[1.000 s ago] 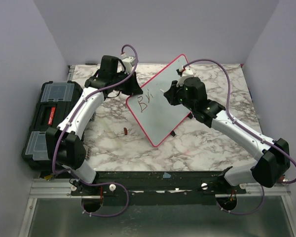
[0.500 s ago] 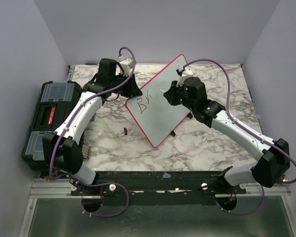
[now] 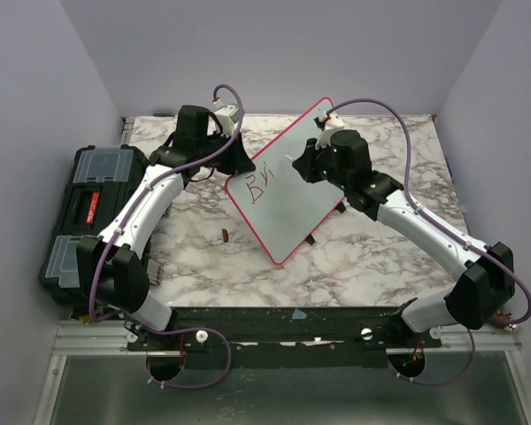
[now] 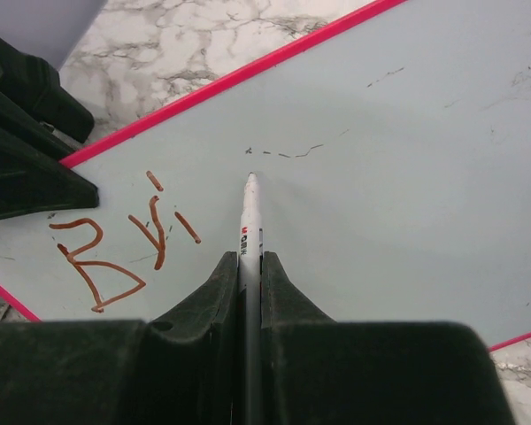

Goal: Write a sentence on the whiteboard
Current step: Write on the whiteboard at the whiteboard stand.

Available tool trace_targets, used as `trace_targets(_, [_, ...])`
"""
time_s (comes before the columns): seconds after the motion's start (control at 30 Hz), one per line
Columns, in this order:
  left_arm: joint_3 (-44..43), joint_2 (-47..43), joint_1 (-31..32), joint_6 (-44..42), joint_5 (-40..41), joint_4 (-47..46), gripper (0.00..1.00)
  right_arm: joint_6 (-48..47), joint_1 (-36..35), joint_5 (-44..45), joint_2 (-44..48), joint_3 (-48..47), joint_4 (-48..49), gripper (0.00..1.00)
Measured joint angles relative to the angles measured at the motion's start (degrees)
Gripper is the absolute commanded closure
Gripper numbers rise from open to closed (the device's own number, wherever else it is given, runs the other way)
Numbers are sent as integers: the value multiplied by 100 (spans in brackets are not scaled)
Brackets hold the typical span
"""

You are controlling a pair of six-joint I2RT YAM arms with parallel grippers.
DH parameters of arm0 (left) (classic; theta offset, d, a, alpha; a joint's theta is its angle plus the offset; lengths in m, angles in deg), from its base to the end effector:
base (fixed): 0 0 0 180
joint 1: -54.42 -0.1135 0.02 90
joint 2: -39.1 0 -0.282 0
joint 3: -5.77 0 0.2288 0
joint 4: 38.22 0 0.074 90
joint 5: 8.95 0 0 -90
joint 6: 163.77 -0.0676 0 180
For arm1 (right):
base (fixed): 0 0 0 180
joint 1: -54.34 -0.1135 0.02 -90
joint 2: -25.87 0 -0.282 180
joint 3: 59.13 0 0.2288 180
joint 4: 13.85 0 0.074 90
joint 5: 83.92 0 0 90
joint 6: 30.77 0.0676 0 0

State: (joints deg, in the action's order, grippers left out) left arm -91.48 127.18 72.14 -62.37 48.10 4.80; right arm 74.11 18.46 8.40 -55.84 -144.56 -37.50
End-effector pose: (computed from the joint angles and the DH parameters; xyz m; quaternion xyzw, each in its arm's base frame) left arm 0.3174 -0.1400 0.3590 0.1799 0.8375 -0.3556 0.3739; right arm 0.2777 0.1975 0.3591 -0.1378 0.8070 0.2310 0.5257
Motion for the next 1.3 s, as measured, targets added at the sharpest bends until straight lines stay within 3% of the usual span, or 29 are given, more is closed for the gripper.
trace_targets(0.9, [11,13,-2,24,4,-26,100,-44,37,-804,-468,-356,9,99])
trace_targets(1.3, [48,15,-28,44,48,-26,100,-35,37,-1029,-365,2,87,99])
